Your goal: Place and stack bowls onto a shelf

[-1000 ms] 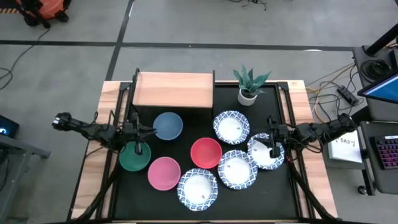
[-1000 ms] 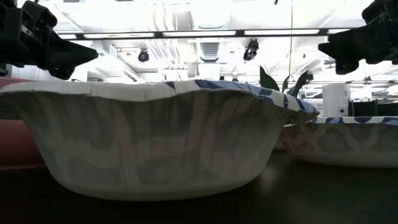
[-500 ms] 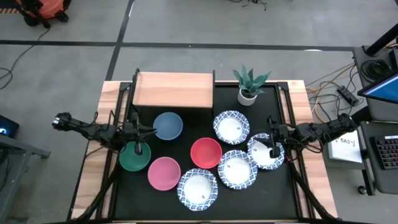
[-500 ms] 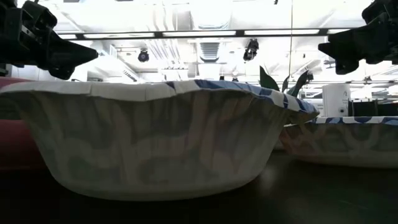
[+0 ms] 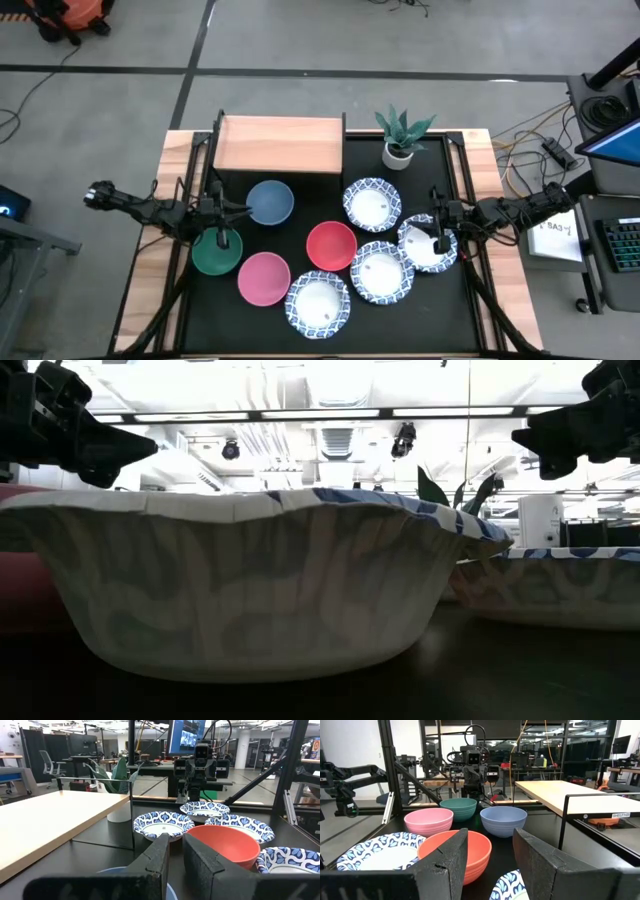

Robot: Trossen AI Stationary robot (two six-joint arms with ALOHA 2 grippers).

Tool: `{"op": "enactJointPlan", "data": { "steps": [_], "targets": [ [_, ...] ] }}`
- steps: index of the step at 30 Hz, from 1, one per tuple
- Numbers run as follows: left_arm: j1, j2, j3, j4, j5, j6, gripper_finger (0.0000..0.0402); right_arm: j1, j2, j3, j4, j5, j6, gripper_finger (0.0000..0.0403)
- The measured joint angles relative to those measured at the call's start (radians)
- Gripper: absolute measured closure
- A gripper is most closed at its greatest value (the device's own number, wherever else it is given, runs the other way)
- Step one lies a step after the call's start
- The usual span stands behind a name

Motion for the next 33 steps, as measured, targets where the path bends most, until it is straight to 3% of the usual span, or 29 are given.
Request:
{"op": "enactJointPlan", "data": {
  "steps": [6,8,12,16,21,26,33],
  "targets": [
    [0.0,0.0,0.0,0.011,-0.003,-0.001,0.0364,0.0,0.0,0.0,0.002,0.001,-0.067,0.0254],
    [0.0,0.001,-0.001,0.082,-0.005,-0.04,0.0364,0.0,0.0,0.001,0.023,0.001,-0.097,0.0254],
    [0.0,0.0,-0.001,0.296,-0.01,-0.202,0.0364,0.0,0.003,0.023,0.034,-0.012,-0.001,0.0254],
    [0.0,0.0,-0.001,0.453,-0.01,-0.224,0.0364,0.0,0.047,0.068,0.05,0.092,0.058,0.0254],
    [0.0,0.0,0.0,0.508,-0.019,-0.072,0.0364,0.0,0.2,0.203,0.043,0.227,0.08,0.0254],
    [0.0,0.002,-0.001,0.514,-0.008,-0.092,0.0364,0.0,0.373,0.409,-0.169,0.269,0.186,0.0254],
    [-0.001,0.068,0.0,0.533,0.126,-0.2,0.0364,0.0,0.576,0.634,-0.448,0.217,0.219,0.0254]
  ]
}}
